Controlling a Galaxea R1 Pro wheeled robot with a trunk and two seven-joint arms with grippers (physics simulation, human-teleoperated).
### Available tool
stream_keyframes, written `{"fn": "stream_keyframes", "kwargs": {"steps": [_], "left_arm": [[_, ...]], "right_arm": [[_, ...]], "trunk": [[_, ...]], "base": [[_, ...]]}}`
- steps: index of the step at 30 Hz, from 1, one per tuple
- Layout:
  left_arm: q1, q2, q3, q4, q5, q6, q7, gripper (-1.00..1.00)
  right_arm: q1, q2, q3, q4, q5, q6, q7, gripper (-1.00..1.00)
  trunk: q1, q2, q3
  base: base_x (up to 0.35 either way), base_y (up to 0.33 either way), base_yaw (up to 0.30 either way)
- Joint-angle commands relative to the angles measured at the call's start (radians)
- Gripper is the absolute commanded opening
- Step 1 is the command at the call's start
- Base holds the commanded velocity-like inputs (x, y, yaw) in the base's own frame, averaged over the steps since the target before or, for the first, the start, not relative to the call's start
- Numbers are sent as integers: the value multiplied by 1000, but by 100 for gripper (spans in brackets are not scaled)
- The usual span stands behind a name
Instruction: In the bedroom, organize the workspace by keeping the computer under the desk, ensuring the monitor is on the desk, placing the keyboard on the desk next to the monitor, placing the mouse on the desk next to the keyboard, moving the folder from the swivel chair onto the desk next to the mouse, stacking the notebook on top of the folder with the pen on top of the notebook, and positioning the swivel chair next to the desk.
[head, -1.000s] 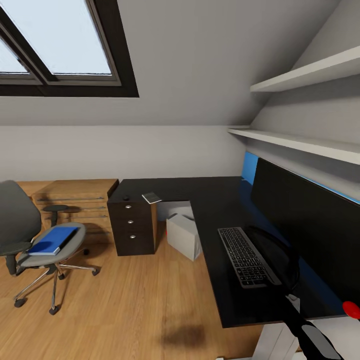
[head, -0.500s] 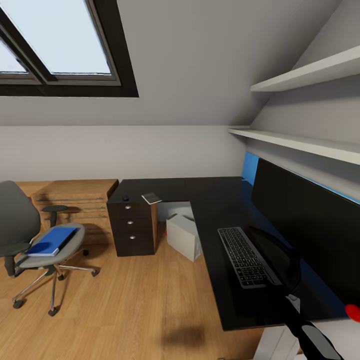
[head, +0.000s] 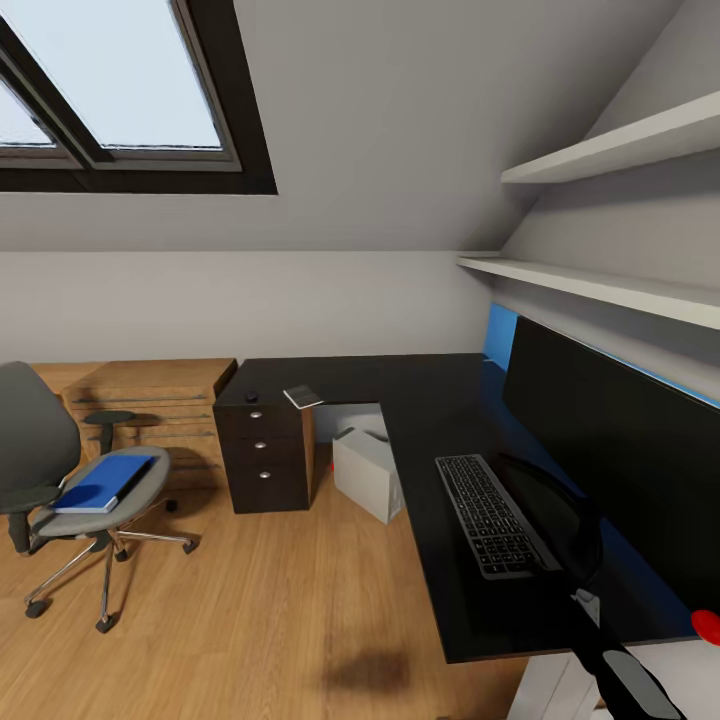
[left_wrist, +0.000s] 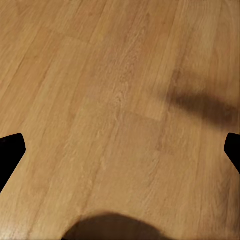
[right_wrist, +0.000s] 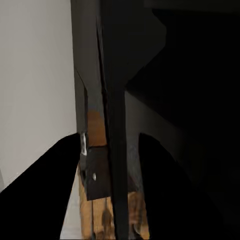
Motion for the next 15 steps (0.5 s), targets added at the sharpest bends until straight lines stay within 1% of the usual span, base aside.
{"fn": "stream_keyframes", "kwargs": {"steps": [1, 12, 15], "left_arm": [[-1, 0, 1, 1, 10, -2, -4, 100], [-1, 0, 1, 1, 10, -2, -4, 100], [-1, 0, 1, 1, 10, -2, -5, 100]], "right_arm": [[-1, 0, -3, 1, -8, 9, 1, 100], [-1, 0, -2, 1, -7, 9, 4, 100], [-1, 0, -2, 1, -7, 9, 4, 100]], "trunk": [[0, -1, -1], [0, -1, -1], [0, -1, -1]], "base": [[0, 0, 0], [-2, 0, 0], [-100, 0, 0]]}}
